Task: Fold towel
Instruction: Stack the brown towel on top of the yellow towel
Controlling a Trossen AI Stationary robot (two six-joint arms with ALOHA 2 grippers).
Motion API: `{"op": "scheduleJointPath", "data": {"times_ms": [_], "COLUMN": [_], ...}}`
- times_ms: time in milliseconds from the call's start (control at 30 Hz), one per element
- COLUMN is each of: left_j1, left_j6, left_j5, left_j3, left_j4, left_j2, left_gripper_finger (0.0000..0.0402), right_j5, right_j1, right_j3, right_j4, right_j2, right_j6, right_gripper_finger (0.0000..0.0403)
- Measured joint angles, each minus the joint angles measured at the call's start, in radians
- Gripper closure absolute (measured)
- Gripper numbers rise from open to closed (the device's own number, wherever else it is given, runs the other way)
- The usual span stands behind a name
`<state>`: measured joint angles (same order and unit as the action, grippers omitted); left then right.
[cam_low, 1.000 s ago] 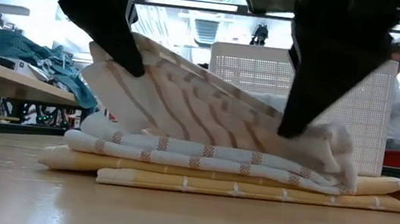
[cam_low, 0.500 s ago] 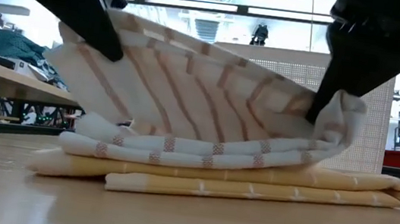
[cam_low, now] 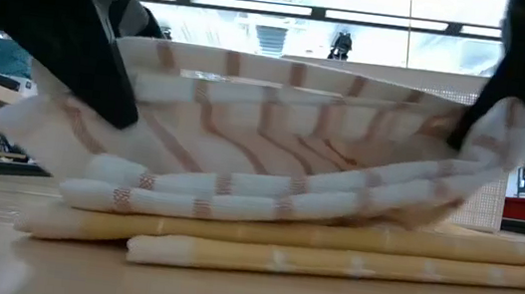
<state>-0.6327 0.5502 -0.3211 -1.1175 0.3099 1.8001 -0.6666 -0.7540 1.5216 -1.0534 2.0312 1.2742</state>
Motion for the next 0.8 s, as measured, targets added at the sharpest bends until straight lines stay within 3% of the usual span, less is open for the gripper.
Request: {"op": "scheduleJointPath", "data": {"times_ms": [233, 533, 800], "left_j1": [0.000, 0.000, 0.000], "left_j6": [-0.060, -0.097, -0.096], "left_j5": [0.055, 0.085, 0.149], "left_j3": [0.000, -0.010, -0.014], "left_j4": [-0.140, -0.146, -0.145], "left_j2": [0.045, 0.045, 0.045], "left_gripper_finger": [0.0341, 0.0238, 0.0206], "right_j5": [0.033, 0.203, 0.353], "right_j1": [-0.046, -0.068, -0.113], "right_j3": [-0.006, -0.006, -0.005], "right_j4": [0.026, 0.047, 0.034], "right_j2": [0.000, 0.000, -0.002], "right_j6": [0.077, 0.094, 0.100], "right_gripper_finger": [0.0364, 0.0278, 0.0227]}}
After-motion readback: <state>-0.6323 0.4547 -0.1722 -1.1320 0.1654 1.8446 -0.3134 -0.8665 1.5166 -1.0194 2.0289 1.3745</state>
